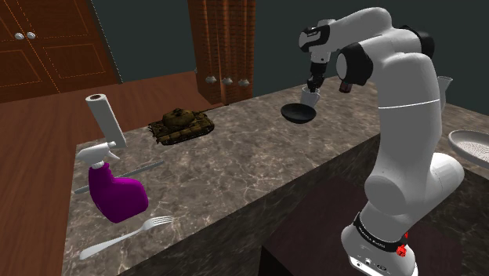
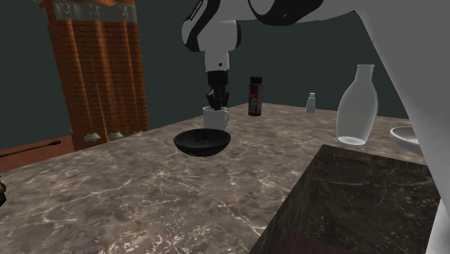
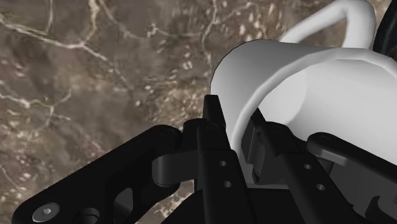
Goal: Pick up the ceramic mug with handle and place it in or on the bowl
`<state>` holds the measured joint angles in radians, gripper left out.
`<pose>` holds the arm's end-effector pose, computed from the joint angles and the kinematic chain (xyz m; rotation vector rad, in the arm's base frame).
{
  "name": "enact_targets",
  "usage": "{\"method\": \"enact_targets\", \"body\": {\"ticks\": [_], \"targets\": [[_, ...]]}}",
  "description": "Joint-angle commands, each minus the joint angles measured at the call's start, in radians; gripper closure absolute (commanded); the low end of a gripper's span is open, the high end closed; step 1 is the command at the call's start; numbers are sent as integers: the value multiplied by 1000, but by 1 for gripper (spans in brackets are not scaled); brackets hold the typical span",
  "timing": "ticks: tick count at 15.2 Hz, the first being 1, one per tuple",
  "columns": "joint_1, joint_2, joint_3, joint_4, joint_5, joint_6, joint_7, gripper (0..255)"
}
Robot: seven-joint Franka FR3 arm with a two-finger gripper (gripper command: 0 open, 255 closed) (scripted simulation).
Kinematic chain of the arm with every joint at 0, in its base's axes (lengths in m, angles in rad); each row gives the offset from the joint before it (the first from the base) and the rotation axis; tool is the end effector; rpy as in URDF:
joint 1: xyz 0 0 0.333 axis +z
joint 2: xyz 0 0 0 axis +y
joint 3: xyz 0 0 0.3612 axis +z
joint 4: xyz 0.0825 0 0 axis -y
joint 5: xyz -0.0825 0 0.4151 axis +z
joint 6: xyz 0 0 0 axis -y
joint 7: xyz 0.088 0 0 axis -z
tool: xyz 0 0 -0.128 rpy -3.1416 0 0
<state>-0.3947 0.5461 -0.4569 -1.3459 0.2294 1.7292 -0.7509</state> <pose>0.5558 -0.4922 0.4342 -3.0638 0.1590 0.1269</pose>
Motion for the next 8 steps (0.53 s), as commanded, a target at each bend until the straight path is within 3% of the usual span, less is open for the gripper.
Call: {"method": "enact_targets", "body": {"ticks": [1,8], "targets": [[0,0,0,0,0,0,0,255],[-4,-4,-2,35,-3,-38,3,255]]}}
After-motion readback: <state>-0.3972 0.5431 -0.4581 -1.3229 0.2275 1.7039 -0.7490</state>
